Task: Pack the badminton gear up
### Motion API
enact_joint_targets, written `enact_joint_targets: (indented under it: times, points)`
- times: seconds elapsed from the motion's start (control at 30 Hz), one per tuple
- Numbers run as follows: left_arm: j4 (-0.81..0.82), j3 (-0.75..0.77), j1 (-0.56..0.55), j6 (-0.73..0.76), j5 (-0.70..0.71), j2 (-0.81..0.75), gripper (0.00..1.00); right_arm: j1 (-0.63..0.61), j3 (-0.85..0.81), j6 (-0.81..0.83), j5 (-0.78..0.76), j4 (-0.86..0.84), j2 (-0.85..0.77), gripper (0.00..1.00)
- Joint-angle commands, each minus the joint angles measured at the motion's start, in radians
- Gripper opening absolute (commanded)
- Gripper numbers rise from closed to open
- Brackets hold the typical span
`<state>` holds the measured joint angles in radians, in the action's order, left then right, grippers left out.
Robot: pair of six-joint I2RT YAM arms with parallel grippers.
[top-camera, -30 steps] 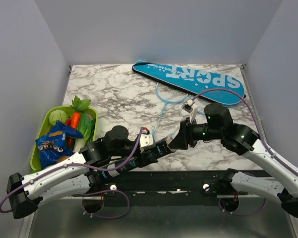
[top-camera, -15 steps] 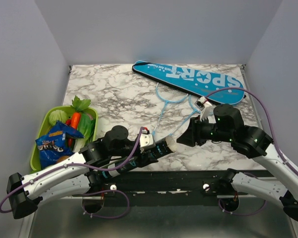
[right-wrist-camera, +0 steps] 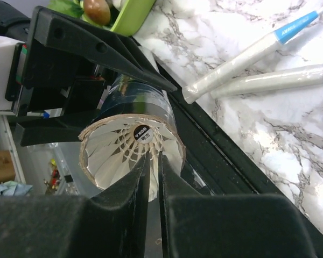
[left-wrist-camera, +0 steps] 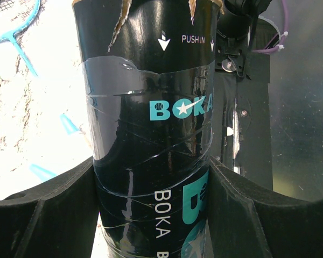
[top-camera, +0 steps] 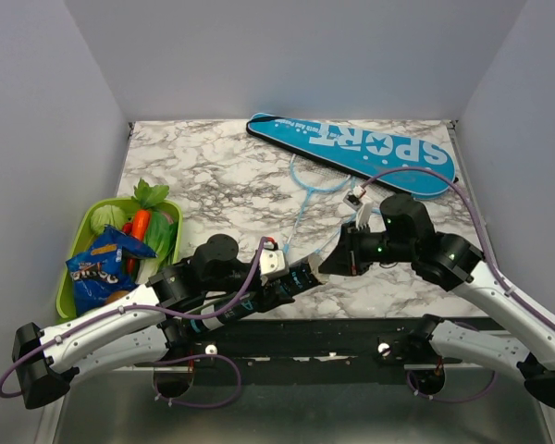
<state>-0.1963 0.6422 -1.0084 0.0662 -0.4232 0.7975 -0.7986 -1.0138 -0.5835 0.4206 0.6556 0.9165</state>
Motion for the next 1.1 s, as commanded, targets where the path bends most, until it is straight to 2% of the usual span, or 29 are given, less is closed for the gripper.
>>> enact_joint_targets:
  times: [0.0, 0.33, 0.63, 0.8, 0.93, 1.0, 1.03, 1.07]
  points:
    - [0.044, 0.011, -0.002, 0.003, -0.003, -0.014, 0.15, -0.004, 0.04, -0.021, 0.093, -0.08, 0.016, 0.18]
    - [0.043, 0.011, -0.004, 0.004, 0.001, -0.009, 0.15, -0.037, 0.107, -0.088, 0.173, -0.26, 0.105, 0.16]
    - [0.044, 0.013, -0.002, 0.006, 0.004, -0.003, 0.15, -0.062, 0.113, -0.105, 0.176, -0.304, 0.151, 0.16]
    - [0.04, 0.016, -0.004, 0.004, 0.004, 0.002, 0.16, -0.062, 0.069, -0.075, 0.109, -0.225, 0.121, 0.16]
    - [0.041, 0.013, -0.004, 0.006, 0.006, -0.003, 0.15, -0.063, 0.015, -0.039, -0.002, -0.084, 0.075, 0.17]
    - [0.043, 0.01, -0.002, 0.003, 0.008, -0.006, 0.15, -0.06, -0.015, -0.029, -0.089, -0.027, 0.049, 0.2]
    - [0.043, 0.008, -0.004, 0.003, 0.009, -0.006, 0.15, -0.062, -0.028, -0.024, -0.117, 0.02, 0.024, 0.26]
    - [0.044, 0.008, -0.004, 0.003, 0.009, -0.006, 0.16, -0.06, -0.038, -0.022, -0.161, 0.036, 0.009, 0.28]
